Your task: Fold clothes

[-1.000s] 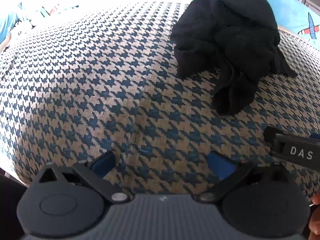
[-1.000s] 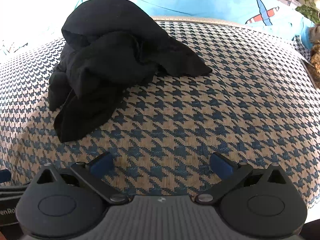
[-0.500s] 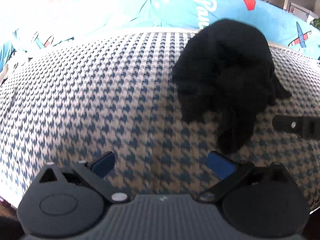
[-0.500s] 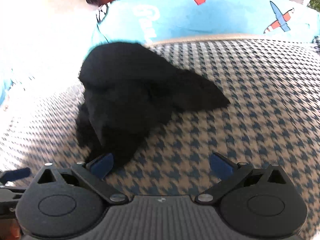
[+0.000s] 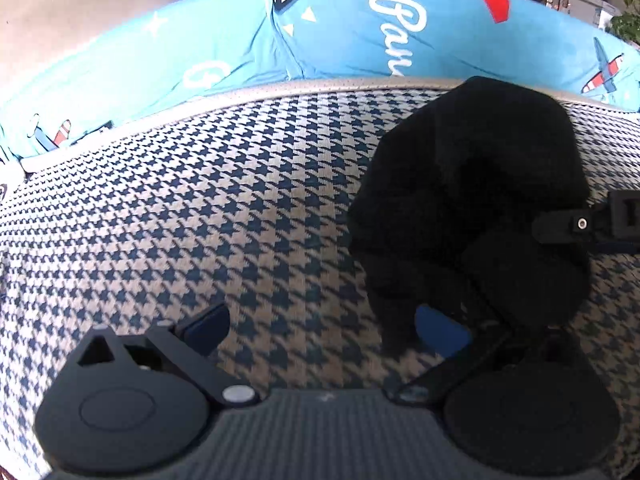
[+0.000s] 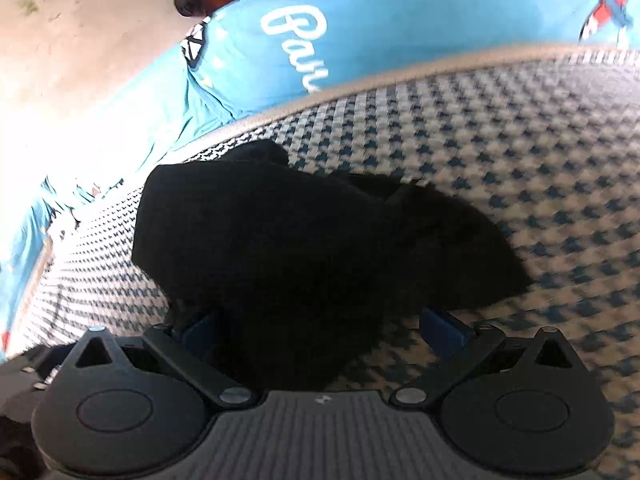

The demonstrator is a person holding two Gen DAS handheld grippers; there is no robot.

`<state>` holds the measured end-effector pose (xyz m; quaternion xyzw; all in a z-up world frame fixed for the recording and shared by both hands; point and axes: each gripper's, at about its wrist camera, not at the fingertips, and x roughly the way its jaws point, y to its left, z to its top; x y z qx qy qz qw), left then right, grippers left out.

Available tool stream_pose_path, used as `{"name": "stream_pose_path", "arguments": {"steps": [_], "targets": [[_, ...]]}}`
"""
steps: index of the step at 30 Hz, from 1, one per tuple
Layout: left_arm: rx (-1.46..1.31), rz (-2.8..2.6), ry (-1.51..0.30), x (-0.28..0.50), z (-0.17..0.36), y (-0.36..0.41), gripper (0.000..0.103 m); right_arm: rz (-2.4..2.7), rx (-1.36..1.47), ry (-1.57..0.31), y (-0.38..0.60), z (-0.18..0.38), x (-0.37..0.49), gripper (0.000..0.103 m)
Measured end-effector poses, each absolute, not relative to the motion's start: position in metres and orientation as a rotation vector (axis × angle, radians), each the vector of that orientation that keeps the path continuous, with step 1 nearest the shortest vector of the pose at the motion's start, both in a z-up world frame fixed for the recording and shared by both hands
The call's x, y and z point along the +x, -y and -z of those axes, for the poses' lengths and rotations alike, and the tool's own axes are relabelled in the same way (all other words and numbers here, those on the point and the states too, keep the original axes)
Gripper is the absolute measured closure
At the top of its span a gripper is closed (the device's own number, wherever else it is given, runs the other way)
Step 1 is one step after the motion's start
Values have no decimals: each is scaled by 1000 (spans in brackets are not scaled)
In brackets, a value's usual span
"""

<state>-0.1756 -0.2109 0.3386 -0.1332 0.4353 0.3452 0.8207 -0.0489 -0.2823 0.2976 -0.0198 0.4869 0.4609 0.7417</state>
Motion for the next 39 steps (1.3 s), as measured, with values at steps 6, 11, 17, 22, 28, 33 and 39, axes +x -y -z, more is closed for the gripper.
{"name": "stream_pose_path", "arguments": {"steps": [6,11,17,22,28,33,39], "targets": [[-302,-739,-964,-157,-316,187,0,-1030,-53,-1068,252,-289,-46,3],[-305,-711,-955,-153,-314,179,0,-1044,-82,-1012,235,-288,-44,11],[-327,-706,-921,-135,-320,172,0,-1060,-39,-945,231,-296,-35,27],[-237,-699,-832,-123,-335,183,0,-1125,38,-817,235,-318,-29,28],[-305,-643,-731,-131,-354,192,0,-1157,107,-739,244,-334,-25,27],[-363,-664,-735,-146,-360,189,0,-1123,102,-782,248,-332,-18,26],[-432,-756,-769,-155,-351,170,0,-1088,97,-832,249,-327,-10,24]]}}
